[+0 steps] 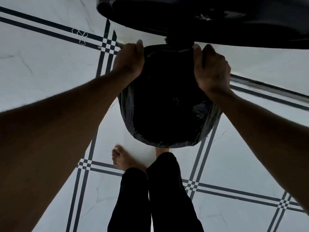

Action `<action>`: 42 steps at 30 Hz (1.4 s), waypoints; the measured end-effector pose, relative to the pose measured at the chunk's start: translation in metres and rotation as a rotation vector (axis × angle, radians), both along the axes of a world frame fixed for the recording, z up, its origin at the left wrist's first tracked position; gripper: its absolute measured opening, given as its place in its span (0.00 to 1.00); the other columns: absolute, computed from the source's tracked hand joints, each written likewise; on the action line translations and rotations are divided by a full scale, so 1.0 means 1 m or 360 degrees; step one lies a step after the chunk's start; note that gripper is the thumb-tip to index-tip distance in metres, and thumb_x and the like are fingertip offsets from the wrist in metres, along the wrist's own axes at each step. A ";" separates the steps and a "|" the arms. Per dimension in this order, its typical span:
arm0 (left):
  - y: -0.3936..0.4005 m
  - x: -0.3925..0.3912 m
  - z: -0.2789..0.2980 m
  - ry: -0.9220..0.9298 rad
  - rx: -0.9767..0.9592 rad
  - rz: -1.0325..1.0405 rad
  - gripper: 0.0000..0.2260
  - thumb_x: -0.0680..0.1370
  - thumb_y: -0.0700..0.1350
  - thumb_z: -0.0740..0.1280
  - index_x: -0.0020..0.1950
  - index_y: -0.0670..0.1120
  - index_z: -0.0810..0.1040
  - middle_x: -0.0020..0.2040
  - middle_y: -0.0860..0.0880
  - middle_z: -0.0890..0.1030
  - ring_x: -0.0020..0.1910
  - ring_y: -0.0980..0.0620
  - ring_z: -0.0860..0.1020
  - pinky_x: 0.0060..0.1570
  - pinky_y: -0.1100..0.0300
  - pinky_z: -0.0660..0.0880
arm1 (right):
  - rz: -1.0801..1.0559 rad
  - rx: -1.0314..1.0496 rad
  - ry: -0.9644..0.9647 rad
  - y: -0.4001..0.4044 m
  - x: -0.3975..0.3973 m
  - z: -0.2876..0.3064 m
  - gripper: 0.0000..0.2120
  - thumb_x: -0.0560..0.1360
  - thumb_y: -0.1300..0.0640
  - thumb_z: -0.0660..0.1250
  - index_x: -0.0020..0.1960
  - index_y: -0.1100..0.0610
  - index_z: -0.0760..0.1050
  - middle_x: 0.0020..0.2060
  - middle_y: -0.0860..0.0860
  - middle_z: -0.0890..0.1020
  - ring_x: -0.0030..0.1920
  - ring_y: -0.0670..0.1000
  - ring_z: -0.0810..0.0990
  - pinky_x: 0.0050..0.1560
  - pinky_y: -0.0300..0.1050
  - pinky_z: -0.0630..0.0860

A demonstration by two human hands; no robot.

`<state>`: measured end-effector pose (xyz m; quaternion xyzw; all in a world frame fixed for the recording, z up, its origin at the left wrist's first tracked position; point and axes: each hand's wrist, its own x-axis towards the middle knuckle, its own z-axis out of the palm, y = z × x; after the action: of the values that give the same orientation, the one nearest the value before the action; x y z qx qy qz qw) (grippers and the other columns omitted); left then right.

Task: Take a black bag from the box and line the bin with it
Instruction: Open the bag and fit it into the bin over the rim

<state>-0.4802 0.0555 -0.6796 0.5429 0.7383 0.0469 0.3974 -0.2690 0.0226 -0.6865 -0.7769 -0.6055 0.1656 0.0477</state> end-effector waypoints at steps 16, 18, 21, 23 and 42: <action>-0.136 -0.015 0.035 -0.0083 0.0629 0.0747 0.13 0.77 0.42 0.61 0.62 0.42 0.72 0.55 0.51 0.73 0.56 0.48 0.75 0.52 0.65 0.72 | -0.1080 0.0238 0.0668 -0.106 0.013 0.026 0.17 0.79 0.47 0.58 0.64 0.53 0.71 0.56 0.47 0.74 0.58 0.50 0.76 0.61 0.50 0.74; -0.151 -0.007 0.037 -0.0231 0.0297 0.0859 0.14 0.80 0.45 0.61 0.65 0.45 0.70 0.59 0.52 0.74 0.58 0.49 0.76 0.53 0.59 0.75 | -0.1166 0.0143 0.0838 -0.123 0.001 0.028 0.20 0.78 0.46 0.60 0.68 0.52 0.67 0.60 0.50 0.73 0.57 0.48 0.76 0.59 0.44 0.75; -0.150 -0.001 0.042 -0.0554 -0.0173 0.1173 0.15 0.83 0.50 0.56 0.67 0.47 0.69 0.57 0.52 0.78 0.57 0.52 0.78 0.42 0.65 0.73 | -0.1463 0.0064 0.0990 -0.127 -0.015 0.025 0.22 0.77 0.44 0.63 0.67 0.52 0.65 0.62 0.54 0.73 0.53 0.47 0.78 0.53 0.42 0.75; -0.143 -0.004 0.044 -0.0593 -0.0316 0.1309 0.19 0.84 0.52 0.50 0.69 0.45 0.70 0.59 0.51 0.78 0.60 0.50 0.77 0.48 0.65 0.74 | -0.1761 0.0168 0.1131 -0.117 -0.020 0.024 0.19 0.75 0.44 0.65 0.61 0.53 0.68 0.56 0.52 0.76 0.49 0.47 0.79 0.49 0.43 0.77; -0.175 -0.032 0.037 -0.0967 -0.0588 0.1290 0.24 0.84 0.58 0.48 0.70 0.46 0.72 0.58 0.48 0.80 0.55 0.51 0.81 0.54 0.59 0.78 | -0.1921 -0.0052 0.1387 -0.185 -0.045 0.059 0.08 0.80 0.54 0.62 0.59 0.50 0.74 0.53 0.50 0.81 0.54 0.48 0.80 0.56 0.44 0.77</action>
<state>-0.5117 -0.1197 -0.6426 0.0975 0.7364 0.2208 0.6321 -0.3137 -0.1628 -0.6275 -0.8390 0.0027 0.4127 0.3546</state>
